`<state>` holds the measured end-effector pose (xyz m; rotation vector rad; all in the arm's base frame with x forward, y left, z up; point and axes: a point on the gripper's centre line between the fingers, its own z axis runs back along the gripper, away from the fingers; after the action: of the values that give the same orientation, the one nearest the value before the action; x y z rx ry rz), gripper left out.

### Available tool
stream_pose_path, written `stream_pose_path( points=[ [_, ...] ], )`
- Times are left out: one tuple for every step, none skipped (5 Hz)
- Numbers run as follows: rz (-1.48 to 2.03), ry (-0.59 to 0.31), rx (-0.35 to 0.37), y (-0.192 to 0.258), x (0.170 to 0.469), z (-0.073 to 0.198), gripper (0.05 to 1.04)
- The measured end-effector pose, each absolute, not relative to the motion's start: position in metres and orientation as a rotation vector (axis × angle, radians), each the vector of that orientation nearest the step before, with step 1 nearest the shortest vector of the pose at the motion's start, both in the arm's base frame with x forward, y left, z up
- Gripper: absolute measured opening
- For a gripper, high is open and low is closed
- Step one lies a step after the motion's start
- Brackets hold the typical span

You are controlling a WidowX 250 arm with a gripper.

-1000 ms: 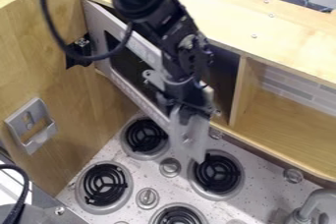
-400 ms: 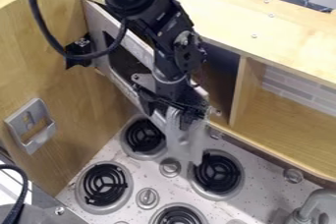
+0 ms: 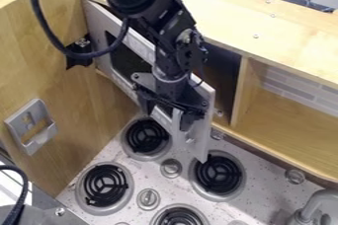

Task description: Open microwave

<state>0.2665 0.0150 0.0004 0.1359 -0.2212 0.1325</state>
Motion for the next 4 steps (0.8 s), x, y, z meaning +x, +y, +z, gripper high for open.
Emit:
stream_pose_path(
  points=[
    [0.150,-0.252,0.166,0.013,0.271,0.021,1.000],
    [0.166,-0.303,0.216,0.003,0.279,0.055,1.000],
    [0.189,-0.361,0.288,-0.011,0.286,0.092,1.000],
    [0.167,-0.412,0.266,-0.027,0.303,0.104,1.000]
  ],
)
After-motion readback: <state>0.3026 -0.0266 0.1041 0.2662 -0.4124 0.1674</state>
